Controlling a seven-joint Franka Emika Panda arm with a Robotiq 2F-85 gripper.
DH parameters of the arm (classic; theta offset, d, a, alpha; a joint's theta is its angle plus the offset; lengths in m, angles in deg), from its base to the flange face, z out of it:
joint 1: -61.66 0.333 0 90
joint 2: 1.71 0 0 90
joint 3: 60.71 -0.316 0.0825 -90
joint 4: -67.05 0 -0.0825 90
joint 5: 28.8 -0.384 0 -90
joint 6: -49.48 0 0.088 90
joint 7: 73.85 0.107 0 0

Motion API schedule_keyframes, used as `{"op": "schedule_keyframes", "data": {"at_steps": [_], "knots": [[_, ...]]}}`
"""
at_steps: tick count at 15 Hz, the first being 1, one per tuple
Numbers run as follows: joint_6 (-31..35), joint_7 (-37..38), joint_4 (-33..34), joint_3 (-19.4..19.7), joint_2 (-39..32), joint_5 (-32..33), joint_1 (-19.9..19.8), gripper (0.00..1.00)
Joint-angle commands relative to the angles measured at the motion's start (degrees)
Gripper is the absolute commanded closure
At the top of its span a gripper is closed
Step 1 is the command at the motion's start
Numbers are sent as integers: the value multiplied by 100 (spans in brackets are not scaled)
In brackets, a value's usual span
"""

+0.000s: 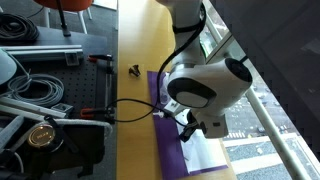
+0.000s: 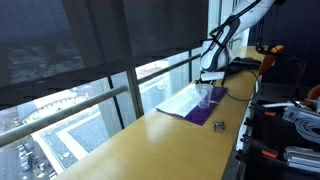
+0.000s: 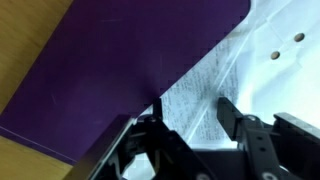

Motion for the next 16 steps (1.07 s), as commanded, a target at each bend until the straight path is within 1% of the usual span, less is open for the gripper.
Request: {"op": "schedule_keyframes", "data": {"at_steps": [1,2,4,5,6,7,9,12,13,16], "knots": [[31,-65,199,-14,-130,-55,-67,65],[27,-58,222,-10,-149,-55,-68,68],[31,-55,261,-10,-170,-55,-71,83],[29,-53,277,-11,-180,-56,-72,92],[30,-50,296,-9,-191,-56,-70,98],[23,-49,318,-9,-201,-56,-73,100],[35,-46,331,-1,-207,-51,-67,100],[213,-9,210,123,-54,25,41,100],[432,3,106,206,76,64,111,100],[1461,21,-286,616,425,194,502,100]]}}
